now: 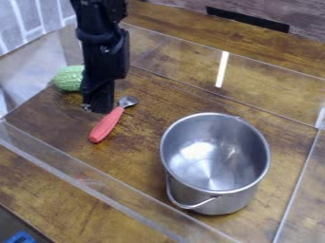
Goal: Move the pink spoon to the left
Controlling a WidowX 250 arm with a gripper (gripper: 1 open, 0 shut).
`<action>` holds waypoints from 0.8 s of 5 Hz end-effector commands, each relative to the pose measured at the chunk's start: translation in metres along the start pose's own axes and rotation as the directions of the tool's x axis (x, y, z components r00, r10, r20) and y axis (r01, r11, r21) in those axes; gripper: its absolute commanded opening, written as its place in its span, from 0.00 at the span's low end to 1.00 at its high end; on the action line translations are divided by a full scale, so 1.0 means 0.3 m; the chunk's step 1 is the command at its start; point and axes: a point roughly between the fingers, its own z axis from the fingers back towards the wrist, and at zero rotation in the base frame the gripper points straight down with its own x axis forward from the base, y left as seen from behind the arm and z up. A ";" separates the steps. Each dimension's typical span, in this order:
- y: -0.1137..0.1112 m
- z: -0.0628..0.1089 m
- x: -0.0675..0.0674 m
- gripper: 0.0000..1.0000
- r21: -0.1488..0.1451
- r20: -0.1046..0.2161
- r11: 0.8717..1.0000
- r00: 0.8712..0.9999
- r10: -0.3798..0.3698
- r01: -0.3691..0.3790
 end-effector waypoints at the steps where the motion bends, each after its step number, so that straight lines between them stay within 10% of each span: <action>1: 0.009 0.057 -0.005 0.00 0.077 0.020 0.997 1.000 -0.006 0.004; 4: 0.003 0.025 -0.010 0.00 0.080 0.038 0.997 0.999 -0.009 0.006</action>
